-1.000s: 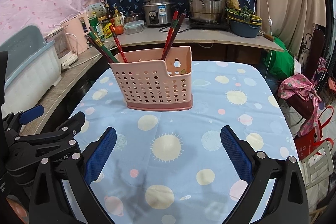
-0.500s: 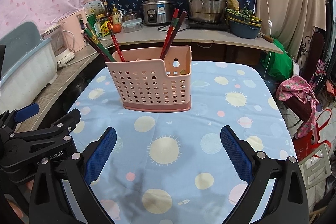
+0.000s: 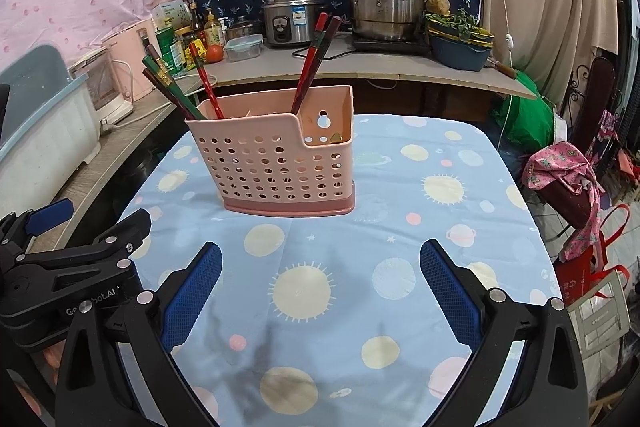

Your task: Organize utensils

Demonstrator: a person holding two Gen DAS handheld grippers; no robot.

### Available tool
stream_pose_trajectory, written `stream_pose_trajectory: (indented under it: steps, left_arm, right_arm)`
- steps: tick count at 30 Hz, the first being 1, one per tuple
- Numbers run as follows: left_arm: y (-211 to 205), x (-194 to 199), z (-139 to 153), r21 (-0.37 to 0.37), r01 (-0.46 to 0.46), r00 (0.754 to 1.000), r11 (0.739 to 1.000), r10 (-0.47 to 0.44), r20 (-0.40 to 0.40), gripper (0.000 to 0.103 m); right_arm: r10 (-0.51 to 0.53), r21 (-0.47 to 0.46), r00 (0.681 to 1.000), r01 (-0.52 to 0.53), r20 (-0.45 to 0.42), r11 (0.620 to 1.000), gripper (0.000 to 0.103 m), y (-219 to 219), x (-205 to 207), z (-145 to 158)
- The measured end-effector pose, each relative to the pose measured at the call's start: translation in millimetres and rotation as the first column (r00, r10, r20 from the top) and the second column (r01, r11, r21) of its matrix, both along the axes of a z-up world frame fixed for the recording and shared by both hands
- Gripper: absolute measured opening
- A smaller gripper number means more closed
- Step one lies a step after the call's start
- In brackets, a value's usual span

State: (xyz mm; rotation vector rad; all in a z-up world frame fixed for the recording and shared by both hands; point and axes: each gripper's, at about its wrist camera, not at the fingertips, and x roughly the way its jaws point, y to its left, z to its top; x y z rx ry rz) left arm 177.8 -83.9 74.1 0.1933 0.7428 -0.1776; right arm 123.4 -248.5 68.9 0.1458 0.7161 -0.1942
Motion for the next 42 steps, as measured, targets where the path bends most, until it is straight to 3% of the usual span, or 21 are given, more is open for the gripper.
stream_pose_trajectory:
  steps: [42]
  left_arm:
    - [-10.2, 33.2, -11.8, 0.012, -0.033, 0.999, 0.999, 0.034, -0.033, 0.096]
  right_arm:
    - [-0.006, 0.016, 1.000, 0.006, -0.010, 1.000, 0.096, -9.1, 31.0, -11.5]
